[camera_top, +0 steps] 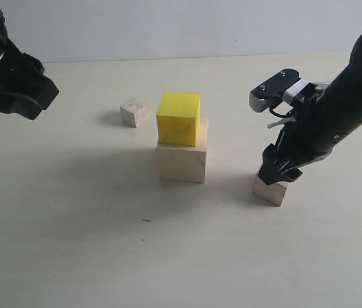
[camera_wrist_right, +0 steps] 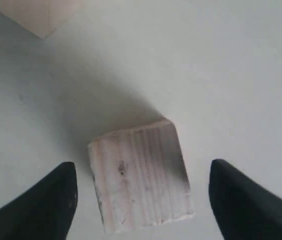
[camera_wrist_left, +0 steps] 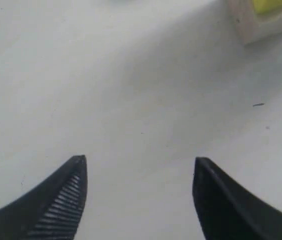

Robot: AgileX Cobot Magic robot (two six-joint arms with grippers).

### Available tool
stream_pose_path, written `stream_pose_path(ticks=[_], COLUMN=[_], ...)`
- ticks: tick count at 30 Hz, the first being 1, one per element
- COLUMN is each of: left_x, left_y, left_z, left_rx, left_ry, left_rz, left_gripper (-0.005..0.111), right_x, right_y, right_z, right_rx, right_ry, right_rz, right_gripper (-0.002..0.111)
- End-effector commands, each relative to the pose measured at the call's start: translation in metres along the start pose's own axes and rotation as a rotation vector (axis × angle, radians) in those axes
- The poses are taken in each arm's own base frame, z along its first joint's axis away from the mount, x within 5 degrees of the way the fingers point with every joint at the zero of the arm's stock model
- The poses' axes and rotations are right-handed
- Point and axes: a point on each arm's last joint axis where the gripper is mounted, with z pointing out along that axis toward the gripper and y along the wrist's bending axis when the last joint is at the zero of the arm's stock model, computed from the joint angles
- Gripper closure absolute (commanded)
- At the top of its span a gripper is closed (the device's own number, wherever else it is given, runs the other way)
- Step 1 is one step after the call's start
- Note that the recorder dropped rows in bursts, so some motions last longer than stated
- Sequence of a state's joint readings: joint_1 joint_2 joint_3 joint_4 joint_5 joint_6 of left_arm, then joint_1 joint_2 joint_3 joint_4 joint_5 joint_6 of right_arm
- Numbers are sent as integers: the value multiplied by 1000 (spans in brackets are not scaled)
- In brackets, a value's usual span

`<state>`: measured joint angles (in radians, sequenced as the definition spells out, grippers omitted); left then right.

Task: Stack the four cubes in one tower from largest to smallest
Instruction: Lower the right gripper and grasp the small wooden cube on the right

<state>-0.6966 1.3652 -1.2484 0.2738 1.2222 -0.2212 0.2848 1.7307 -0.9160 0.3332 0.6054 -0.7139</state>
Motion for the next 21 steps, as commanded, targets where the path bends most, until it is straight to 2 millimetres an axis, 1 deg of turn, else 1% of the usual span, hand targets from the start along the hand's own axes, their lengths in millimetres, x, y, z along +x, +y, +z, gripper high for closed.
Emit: stream_pose_path(ticks=[1,2,5,7,12,21], left_x=[9,11,18,20,24,24], left_y=[0,0,-2,-2,-3,-3], left_z=[5,8,17,20,24,24], left_rx=[-7,-8,-14,-16,-19,-19], left_ry=[24,36,74,85,105,105], left_rz=[-13,-10,-22,-22,-16,-18], left_gripper=[47,47,47,47,47,47], right_x=[1,1,2,2,2,3], right_y=[0,0,0,0,1,1], right_z=[5,5,5,5,5,5], right_rx=[-7,-8,-9,-13,-19,-23], right_ry=[14,16,17,20,27,29], right_rz=[-8,-8,-4,-2,8,9], right_gripper=[39,41,58,61,64,63])
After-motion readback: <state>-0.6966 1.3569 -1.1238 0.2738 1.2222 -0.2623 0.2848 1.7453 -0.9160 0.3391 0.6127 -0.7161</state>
